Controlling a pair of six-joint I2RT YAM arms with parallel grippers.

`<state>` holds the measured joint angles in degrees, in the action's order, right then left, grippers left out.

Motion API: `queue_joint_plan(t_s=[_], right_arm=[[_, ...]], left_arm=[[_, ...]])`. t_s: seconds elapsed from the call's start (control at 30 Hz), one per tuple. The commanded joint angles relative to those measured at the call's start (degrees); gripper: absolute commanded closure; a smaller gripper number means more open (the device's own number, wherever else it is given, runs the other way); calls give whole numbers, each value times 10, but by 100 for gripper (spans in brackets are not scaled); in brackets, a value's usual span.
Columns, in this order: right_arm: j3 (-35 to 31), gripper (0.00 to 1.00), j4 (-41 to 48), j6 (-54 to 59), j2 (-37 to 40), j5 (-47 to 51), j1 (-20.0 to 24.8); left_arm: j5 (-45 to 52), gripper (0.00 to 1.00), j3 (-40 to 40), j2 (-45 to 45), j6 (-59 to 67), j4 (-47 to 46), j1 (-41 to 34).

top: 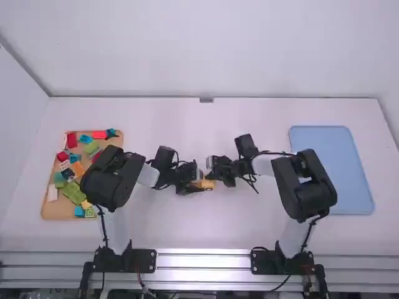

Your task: Assemble lego blocks to make yellow taxi

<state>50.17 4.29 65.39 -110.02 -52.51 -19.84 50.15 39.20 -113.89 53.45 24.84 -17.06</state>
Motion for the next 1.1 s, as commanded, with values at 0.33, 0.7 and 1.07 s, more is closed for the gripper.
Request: queue_joint_plan(t_s=[0.33,0.7,1.07], right_arm=[[10,63,-50,-9,14,-74,41],[43,38,66,-9,14,-143,78],[41,41,108,-44,-14,-71,17]], left_arm=[[-2,69,-5,-6,0,-5,-2],[-2,70,-5,-6,0,-4,-2],[-2,70,-5,-6,0,-5,-2]])
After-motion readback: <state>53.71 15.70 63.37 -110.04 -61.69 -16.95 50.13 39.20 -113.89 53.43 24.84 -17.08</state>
